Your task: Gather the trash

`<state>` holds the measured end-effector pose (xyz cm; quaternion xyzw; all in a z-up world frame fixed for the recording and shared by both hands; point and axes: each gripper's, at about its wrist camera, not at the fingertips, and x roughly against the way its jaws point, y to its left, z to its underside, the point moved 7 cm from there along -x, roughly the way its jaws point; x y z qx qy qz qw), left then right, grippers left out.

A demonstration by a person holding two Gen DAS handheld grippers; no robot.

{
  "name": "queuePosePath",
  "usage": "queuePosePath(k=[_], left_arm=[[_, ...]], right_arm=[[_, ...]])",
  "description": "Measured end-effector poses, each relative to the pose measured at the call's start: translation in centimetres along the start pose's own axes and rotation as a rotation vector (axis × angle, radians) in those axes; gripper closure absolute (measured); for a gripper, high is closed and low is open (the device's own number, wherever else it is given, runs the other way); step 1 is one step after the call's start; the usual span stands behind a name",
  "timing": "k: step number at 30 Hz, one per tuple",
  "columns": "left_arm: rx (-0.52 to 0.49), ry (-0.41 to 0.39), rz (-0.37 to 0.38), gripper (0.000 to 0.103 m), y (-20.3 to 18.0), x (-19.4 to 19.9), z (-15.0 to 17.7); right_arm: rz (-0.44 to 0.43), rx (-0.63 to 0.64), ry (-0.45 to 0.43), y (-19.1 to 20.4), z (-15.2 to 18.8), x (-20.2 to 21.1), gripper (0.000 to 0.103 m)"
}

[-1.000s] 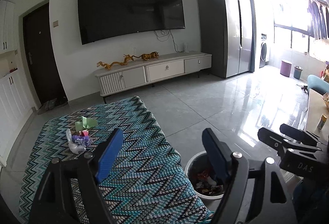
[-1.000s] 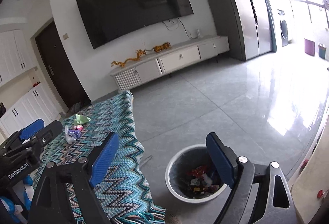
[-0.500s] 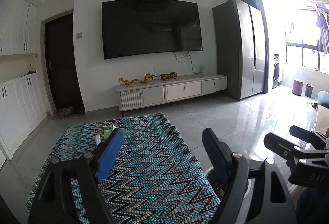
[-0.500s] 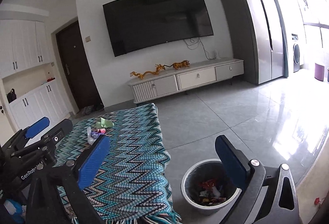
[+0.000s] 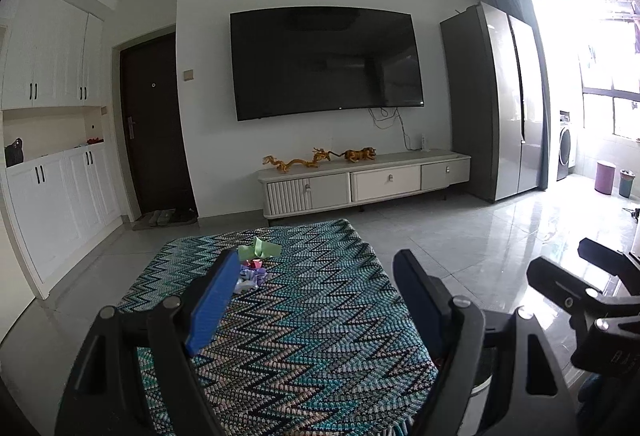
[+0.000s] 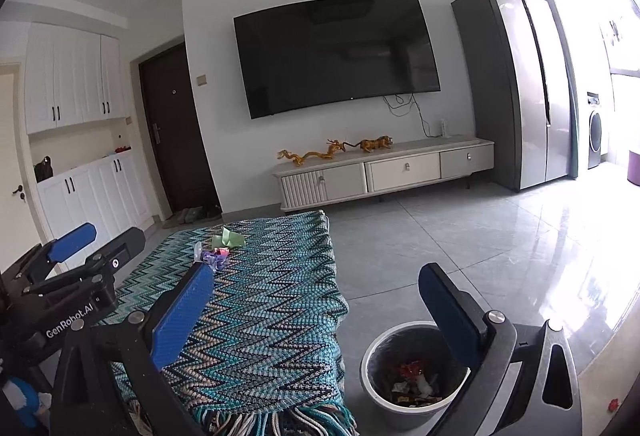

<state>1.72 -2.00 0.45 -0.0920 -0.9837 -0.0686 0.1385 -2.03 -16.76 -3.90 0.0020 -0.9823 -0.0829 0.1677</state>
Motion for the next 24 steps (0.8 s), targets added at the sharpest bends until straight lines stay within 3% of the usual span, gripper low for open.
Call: queuePosePath(k=[15, 24], left_arm=[[-0.048, -0.019, -0.043, 0.025, -1.1, 0.8, 0.7], [-0.073, 0.020, -0.039, 0.025, -1.3, 0.2, 1.4]], right_arm=[[0.054, -0.024, -0.093, -2.7, -1.2, 1.8, 0.000], [0.044, -0.012, -0.082, -2.5, -0.9, 1.5, 0.000]])
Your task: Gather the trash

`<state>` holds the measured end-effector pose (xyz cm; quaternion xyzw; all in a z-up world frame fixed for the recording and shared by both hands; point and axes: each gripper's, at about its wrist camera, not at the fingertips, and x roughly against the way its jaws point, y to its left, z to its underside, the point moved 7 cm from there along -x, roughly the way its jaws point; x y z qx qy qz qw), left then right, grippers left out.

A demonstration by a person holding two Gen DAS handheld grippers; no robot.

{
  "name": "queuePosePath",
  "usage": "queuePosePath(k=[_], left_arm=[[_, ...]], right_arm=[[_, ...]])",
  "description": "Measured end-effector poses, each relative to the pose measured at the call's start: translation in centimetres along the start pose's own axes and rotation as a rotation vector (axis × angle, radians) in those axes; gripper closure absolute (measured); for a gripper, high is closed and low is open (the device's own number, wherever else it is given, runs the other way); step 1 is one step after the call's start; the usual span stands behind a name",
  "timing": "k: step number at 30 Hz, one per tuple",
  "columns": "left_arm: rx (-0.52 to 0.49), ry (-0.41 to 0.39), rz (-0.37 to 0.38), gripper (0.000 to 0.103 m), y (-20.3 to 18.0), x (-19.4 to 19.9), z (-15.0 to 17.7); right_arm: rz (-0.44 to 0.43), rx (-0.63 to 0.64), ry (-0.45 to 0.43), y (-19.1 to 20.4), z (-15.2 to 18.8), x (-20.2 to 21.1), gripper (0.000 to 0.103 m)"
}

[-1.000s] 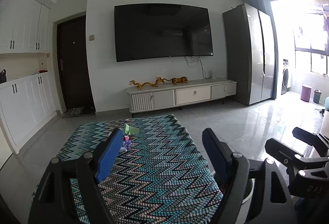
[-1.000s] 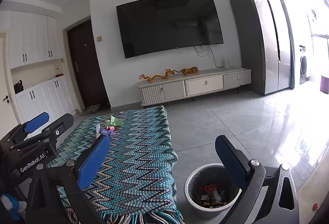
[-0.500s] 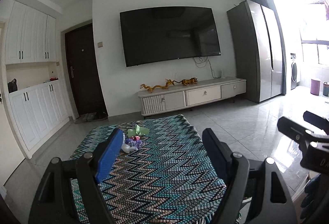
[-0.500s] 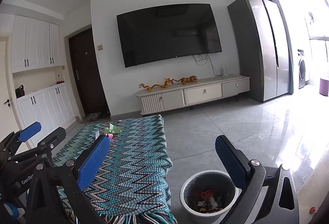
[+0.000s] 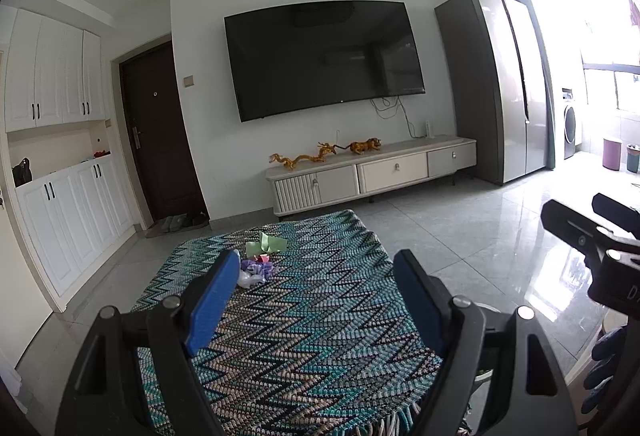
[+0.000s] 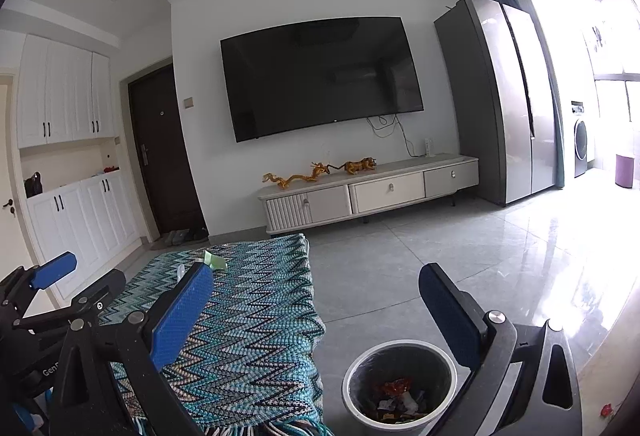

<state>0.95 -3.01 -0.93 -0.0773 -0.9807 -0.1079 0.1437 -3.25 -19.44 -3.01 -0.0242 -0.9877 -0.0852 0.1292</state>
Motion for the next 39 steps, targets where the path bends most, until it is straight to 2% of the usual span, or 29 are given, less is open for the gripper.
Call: queuePosePath(k=[4, 16, 39], left_arm=[[0.002, 0.006, -0.003, 0.025, 0.2, -0.2, 0.2], [0.010, 0.023, -0.014, 0.024, 0.4, -0.4, 0.6], [-0.003, 0.044, -0.001, 0.019, -0.1, -1.2, 1.0]], right_arm=[[-0.029, 0.009, 0.029, 0.6, 0.3, -0.2, 0.000], [-0.033, 0.021, 0.083, 0.8, 0.8, -0.4, 0.000], [-0.021, 0.031, 0.086, 0.4, 0.9, -0.5, 0.000]])
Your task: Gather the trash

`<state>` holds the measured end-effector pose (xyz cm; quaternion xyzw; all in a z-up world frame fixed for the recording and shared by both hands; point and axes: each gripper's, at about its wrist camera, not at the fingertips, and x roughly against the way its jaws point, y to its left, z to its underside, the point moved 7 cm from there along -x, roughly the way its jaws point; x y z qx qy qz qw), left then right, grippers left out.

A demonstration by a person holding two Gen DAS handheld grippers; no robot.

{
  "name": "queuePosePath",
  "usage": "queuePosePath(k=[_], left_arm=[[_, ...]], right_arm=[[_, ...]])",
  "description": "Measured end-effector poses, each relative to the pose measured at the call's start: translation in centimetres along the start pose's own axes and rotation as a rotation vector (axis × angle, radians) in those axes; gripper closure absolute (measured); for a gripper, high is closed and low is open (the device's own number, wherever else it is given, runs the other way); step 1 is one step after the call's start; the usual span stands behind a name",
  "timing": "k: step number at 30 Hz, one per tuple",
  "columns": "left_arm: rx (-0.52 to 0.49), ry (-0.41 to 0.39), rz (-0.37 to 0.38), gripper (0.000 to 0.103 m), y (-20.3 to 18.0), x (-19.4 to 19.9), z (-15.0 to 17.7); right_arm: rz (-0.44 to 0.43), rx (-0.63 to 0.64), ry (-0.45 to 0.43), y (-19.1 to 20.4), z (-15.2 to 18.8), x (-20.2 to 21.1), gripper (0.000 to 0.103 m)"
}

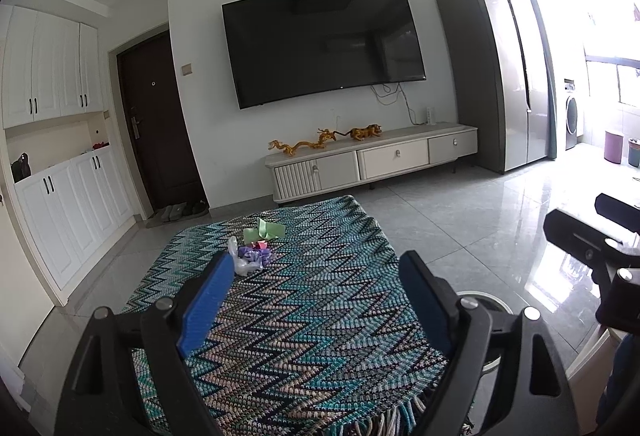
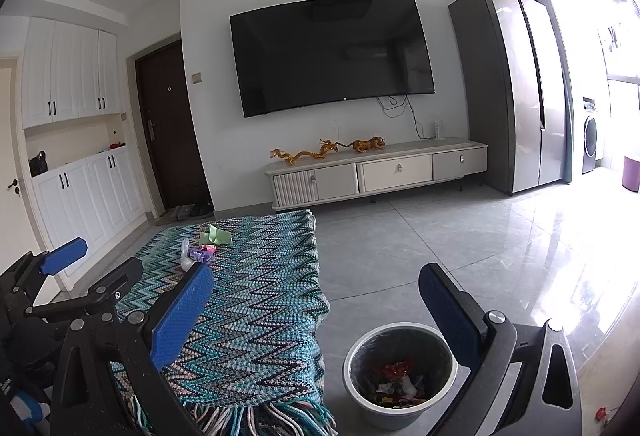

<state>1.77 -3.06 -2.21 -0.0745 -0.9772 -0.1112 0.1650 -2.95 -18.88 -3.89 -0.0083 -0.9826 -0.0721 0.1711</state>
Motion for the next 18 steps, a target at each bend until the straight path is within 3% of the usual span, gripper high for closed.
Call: queuePosePath(k=[18], left_arm=[[0.007, 0.016, 0.008, 0.019, -0.18, -0.40, 0.37]], right_arm=[[0.023, 0.021, -0.004, -0.08, 0.51, -0.39, 0.000]])
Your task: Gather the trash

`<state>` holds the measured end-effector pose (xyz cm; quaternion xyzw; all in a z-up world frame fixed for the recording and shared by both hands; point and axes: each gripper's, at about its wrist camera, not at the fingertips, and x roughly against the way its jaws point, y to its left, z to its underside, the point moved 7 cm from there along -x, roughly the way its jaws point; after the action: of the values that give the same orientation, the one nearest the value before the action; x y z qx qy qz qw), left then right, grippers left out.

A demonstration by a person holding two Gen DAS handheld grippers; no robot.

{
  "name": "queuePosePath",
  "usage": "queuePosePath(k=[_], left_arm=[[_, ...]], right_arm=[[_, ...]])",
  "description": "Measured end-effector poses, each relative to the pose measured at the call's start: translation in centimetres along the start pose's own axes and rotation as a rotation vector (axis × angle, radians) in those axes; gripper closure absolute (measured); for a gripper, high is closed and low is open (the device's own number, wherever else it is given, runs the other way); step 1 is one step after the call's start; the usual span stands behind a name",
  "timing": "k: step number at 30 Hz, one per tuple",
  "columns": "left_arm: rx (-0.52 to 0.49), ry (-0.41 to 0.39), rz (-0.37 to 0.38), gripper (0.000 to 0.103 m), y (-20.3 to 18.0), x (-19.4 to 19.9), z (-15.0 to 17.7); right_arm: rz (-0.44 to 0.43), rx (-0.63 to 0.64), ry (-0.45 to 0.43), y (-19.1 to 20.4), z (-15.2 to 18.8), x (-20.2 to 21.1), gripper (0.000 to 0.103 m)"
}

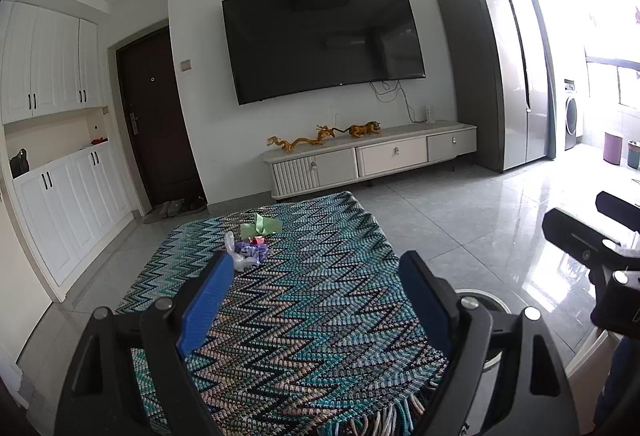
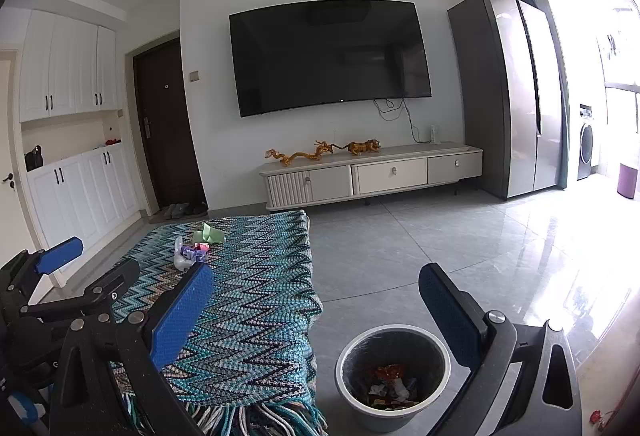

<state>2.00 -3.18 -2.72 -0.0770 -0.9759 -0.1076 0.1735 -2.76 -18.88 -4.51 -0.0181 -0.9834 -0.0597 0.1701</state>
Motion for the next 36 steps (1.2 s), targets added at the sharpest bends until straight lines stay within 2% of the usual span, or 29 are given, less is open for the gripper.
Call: queuePosePath(k=[21, 36], left_arm=[[0.001, 0.085, 0.047, 0.019, 0.1, -3.7, 1.7], [0.043, 0.145, 0.085, 0.019, 1.7, -7.1, 2.7]], right_arm=[[-0.018, 0.009, 0.067, 0.9, 1.3, -1.3, 0.000], [0.035, -0.018, 0.150, 0.0, 2.1, -3.4, 0.000]])
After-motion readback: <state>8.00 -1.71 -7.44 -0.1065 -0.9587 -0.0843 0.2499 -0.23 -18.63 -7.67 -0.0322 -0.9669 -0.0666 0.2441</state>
